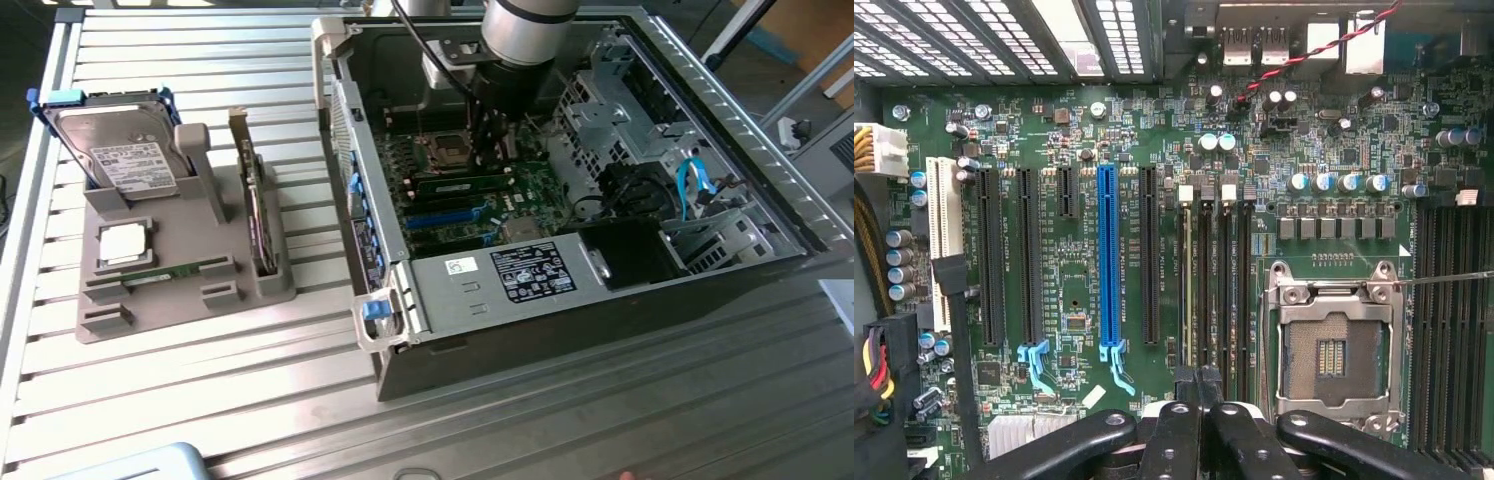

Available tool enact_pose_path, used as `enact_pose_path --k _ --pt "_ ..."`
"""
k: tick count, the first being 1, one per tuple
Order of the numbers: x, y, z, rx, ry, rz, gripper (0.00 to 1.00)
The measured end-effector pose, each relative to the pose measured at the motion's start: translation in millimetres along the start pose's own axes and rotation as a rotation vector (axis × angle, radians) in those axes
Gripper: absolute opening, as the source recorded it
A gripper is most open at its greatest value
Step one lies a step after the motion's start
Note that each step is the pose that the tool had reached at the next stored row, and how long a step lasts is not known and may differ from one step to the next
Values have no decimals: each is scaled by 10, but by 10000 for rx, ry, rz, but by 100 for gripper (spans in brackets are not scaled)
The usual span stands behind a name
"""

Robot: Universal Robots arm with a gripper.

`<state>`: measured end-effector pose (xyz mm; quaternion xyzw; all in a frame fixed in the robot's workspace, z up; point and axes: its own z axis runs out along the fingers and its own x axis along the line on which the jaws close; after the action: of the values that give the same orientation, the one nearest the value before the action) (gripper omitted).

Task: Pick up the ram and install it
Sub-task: 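Press down the ram until it locks into place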

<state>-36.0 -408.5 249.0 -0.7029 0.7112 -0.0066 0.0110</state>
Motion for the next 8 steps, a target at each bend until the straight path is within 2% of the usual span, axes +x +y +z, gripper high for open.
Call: enact_pose_path --k 8 --pt "0 2 49 39 0 0 10"
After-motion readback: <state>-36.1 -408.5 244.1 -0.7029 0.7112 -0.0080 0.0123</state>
